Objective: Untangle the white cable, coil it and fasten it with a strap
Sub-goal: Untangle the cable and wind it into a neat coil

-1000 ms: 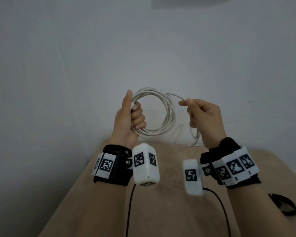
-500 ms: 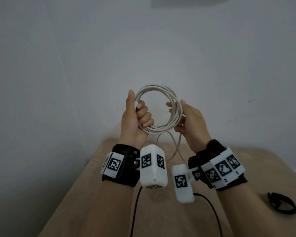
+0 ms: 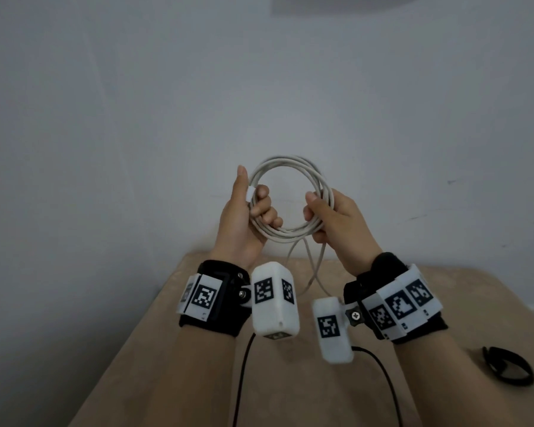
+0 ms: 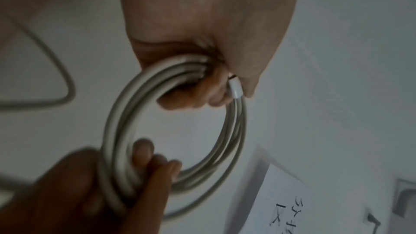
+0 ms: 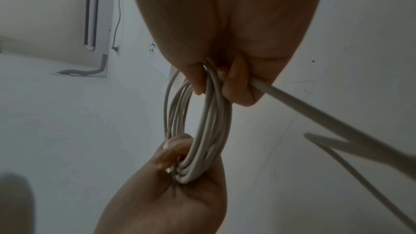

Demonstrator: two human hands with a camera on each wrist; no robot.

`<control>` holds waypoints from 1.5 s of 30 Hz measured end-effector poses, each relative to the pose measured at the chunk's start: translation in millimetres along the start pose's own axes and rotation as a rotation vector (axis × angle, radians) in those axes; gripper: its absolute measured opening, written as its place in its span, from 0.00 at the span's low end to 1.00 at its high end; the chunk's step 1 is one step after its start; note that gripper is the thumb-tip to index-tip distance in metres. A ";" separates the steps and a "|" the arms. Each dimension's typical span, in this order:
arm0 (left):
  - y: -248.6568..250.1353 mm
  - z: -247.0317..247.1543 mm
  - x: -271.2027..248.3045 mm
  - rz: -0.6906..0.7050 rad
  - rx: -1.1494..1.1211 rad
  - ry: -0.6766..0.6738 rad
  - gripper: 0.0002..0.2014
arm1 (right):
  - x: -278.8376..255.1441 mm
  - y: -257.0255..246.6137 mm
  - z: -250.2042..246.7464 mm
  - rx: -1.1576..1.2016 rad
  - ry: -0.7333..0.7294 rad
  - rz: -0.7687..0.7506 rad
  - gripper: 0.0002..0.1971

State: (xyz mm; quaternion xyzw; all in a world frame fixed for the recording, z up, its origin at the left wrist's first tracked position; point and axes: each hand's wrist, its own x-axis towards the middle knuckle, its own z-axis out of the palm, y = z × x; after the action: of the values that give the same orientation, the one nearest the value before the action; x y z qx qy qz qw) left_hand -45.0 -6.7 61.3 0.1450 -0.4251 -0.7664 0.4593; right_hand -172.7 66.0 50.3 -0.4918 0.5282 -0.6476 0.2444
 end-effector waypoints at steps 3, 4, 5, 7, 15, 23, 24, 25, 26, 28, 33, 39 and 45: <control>5.9 -15.5 1.3 -0.014 0.176 -0.022 0.32 | 0.6 0.2 -7.6 -0.086 -0.030 0.002 0.10; 8.6 -21.0 1.5 -0.014 0.245 -0.028 0.34 | 0.9 0.1 -10.2 -0.114 -0.047 0.002 0.10; 11.3 -25.1 1.0 -0.023 0.301 -0.041 0.35 | 1.1 0.1 -12.5 -0.139 -0.067 0.003 0.10; 15.3 -28.3 -0.7 -0.054 0.387 -0.067 0.35 | 1.0 -0.1 -15.4 -0.176 -0.106 0.007 0.10; 16.2 -23.6 -8.1 0.019 0.814 -0.199 0.17 | -1.7 -5.0 -20.3 -0.478 -0.296 -0.023 0.14; 10.2 -16.5 -11.0 -0.052 0.953 -0.309 0.11 | -3.8 -6.8 -18.9 -0.639 -0.406 -0.032 0.14; 10.1 -16.1 -10.8 -0.069 0.936 -0.305 0.12 | -3.8 -7.3 -18.9 -0.626 -0.402 -0.032 0.13; 9.8 -15.8 -10.3 -0.074 0.921 -0.302 0.13 | -3.9 -7.4 -18.8 -0.608 -0.396 -0.033 0.13; 9.5 -15.5 -9.9 -0.063 0.917 -0.296 0.12 | -4.0 -7.0 -18.8 -0.585 -0.387 -0.035 0.11; 8.3 -14.4 -8.8 -0.009 0.926 -0.272 0.12 | -4.0 -5.8 -19.3 -0.537 -0.350 -0.049 0.09; 9.0 -17.6 -6.9 0.106 0.778 -0.175 0.13 | -5.9 -13.5 -25.7 -0.282 -0.204 -0.008 0.10; 18.6 -26.5 -3.1 0.201 0.508 -0.037 0.15 | -3.6 -15.2 -38.5 -0.259 0.012 -0.020 0.15; 21.1 -29.7 -3.6 0.210 0.362 0.023 0.15 | -0.8 -10.7 -44.4 -0.304 0.043 -0.074 0.11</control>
State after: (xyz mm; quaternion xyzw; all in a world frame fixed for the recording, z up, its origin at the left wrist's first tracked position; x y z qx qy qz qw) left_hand -12.7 -23.7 59.5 0.1889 -0.5635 -0.6234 0.5081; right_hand -209.9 89.8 61.8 -0.5282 0.6068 -0.5791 0.1319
